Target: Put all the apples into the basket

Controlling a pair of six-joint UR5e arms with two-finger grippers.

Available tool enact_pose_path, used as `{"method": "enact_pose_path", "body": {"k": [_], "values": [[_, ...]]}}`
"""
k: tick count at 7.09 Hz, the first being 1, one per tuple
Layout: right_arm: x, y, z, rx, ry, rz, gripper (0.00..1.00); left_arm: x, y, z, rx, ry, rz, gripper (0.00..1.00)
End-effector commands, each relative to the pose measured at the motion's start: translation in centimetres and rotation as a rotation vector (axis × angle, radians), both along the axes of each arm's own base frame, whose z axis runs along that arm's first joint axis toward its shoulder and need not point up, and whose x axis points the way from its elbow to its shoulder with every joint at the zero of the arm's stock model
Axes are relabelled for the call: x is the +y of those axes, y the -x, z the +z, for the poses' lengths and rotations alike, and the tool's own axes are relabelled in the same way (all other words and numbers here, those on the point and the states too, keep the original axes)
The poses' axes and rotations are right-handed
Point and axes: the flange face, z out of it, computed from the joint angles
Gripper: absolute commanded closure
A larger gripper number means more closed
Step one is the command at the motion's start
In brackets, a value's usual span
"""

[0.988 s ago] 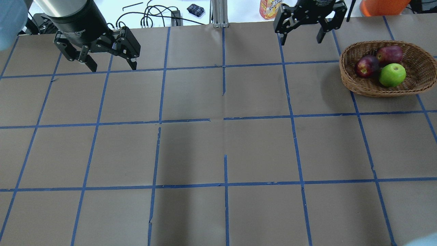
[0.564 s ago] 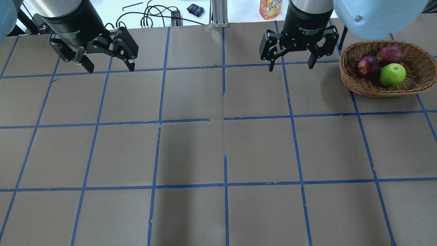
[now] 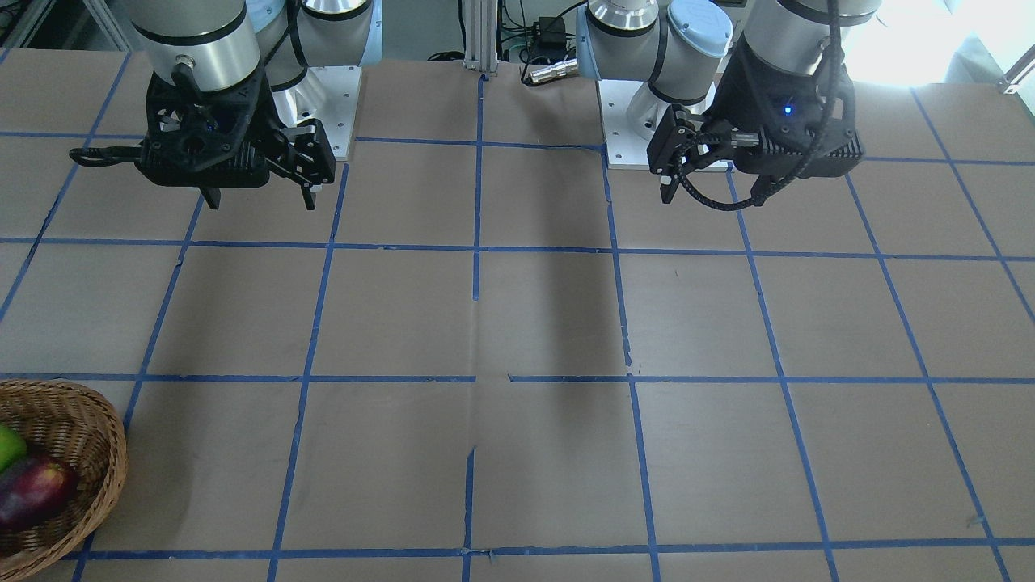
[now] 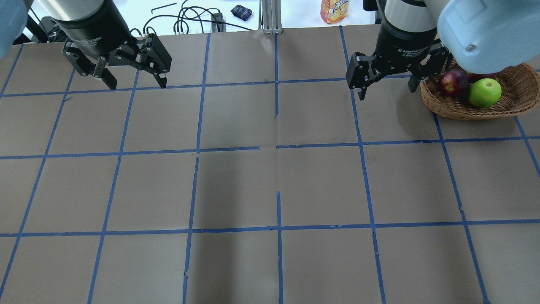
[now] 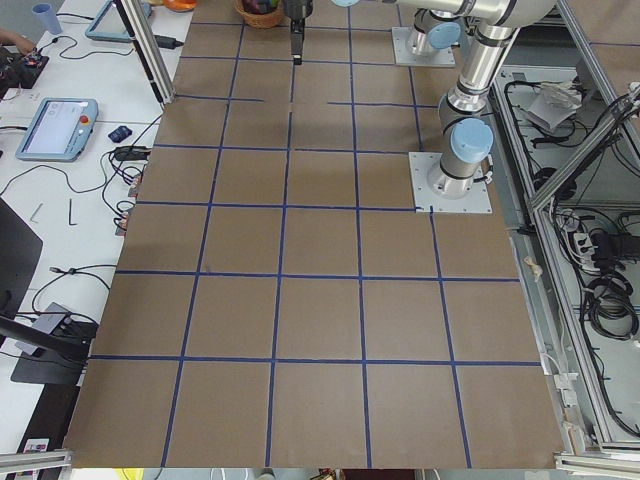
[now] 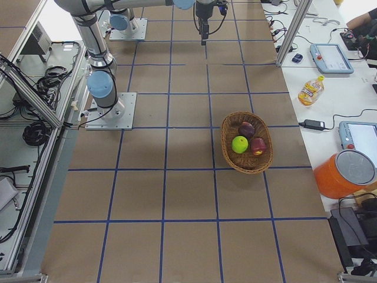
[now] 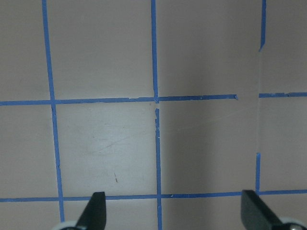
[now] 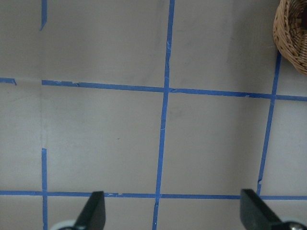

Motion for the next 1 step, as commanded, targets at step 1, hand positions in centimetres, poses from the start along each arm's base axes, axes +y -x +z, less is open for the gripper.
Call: {"method": "enact_pose_path", "body": {"k": [1], "values": [[-0.21,0.21,0.40,-0.015,0.011,0.001,0.00,-0.93,-0.13,-0.95,0.002,-0.012,0.004,0.00]]}}
